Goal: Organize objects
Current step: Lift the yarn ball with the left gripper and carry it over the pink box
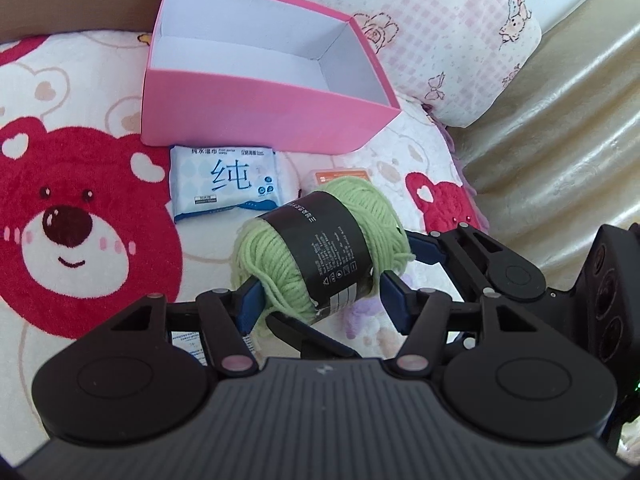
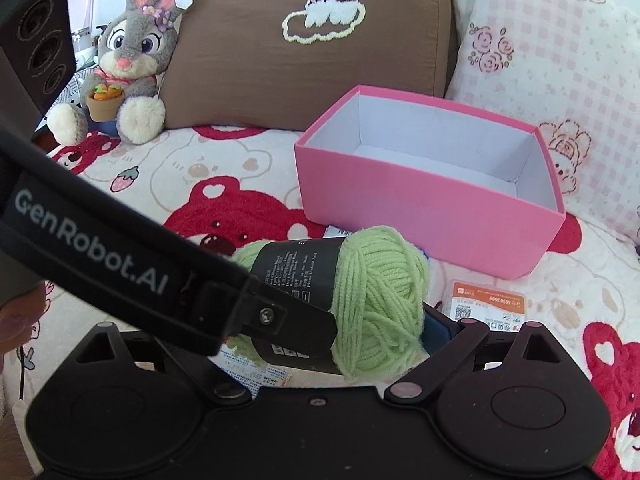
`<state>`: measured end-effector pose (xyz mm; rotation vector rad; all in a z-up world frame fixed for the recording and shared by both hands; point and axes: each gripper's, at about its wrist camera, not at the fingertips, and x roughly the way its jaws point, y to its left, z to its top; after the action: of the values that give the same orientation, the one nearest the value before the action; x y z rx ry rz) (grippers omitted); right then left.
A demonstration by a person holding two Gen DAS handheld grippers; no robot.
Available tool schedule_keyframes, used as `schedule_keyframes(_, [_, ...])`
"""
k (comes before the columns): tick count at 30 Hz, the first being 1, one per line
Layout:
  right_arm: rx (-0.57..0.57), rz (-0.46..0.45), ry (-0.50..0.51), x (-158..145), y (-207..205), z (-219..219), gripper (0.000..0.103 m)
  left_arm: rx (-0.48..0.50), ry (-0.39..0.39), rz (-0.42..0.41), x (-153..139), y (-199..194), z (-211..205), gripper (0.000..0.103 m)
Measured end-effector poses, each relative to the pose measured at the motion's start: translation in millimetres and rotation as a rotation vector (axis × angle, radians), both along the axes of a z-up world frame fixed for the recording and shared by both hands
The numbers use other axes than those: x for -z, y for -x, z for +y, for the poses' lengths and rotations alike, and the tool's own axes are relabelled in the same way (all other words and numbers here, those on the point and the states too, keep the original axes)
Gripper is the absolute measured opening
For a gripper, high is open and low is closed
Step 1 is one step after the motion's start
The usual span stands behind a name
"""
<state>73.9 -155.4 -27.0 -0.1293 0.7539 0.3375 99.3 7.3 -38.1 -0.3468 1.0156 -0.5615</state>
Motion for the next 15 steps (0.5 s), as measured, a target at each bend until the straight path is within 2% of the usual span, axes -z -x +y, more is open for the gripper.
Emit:
schedule_keyframes(10, [-0.015,-0.059,0.016,-20.4,8.3,-6.6,0.098,-0.013,-0.049,-0.07,-30.6,8.8,-17.5,0.059])
schedule_keyframes(15, [-0.039,-0.085,0.041,-36.6,1.5,-12.6,0.098,-0.008,-0.035,-0.09,-53.7,1.2,-19.5,0.059])
